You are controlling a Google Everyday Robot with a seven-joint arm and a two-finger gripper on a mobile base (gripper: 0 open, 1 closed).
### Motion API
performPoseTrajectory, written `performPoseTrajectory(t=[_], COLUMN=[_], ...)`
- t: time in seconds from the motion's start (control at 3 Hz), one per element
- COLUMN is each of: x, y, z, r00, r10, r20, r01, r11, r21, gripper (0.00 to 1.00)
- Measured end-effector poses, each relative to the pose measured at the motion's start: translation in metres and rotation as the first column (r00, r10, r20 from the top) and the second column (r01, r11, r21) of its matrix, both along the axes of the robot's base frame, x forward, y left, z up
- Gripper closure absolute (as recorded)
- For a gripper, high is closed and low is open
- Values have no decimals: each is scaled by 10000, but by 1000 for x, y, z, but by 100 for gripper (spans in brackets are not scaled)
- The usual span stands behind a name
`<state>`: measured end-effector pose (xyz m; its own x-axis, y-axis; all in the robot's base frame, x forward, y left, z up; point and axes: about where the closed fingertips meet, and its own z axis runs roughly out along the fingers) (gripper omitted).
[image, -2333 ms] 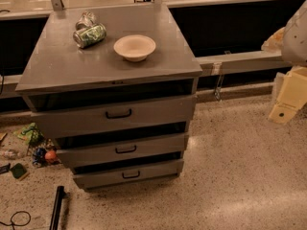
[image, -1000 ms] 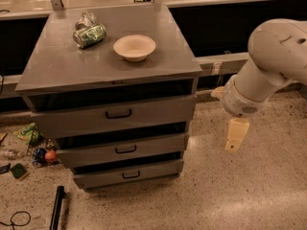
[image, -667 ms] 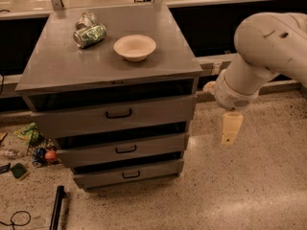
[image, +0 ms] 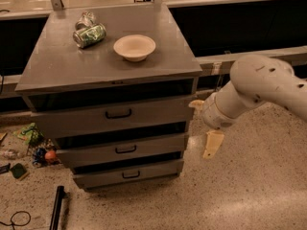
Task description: Open middle drawer
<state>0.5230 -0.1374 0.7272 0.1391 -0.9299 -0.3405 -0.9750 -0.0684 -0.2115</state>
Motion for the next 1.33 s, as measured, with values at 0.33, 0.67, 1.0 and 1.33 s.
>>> performPoseTrajectory(t=[0.33,0.67,1.0,1.33], x=[19,37,56,56], y=[26,44,66,66], z=[-55,-117,-186,-184], r00=[9982,9967,9944,9946], r10=[503,801,930,922], r20=[318,132,-494,-475], r01=[-521,-806,-913,-906], r11=[9968,9955,9952,9952], r21=[600,489,360,359], gripper=[0,0,0,0])
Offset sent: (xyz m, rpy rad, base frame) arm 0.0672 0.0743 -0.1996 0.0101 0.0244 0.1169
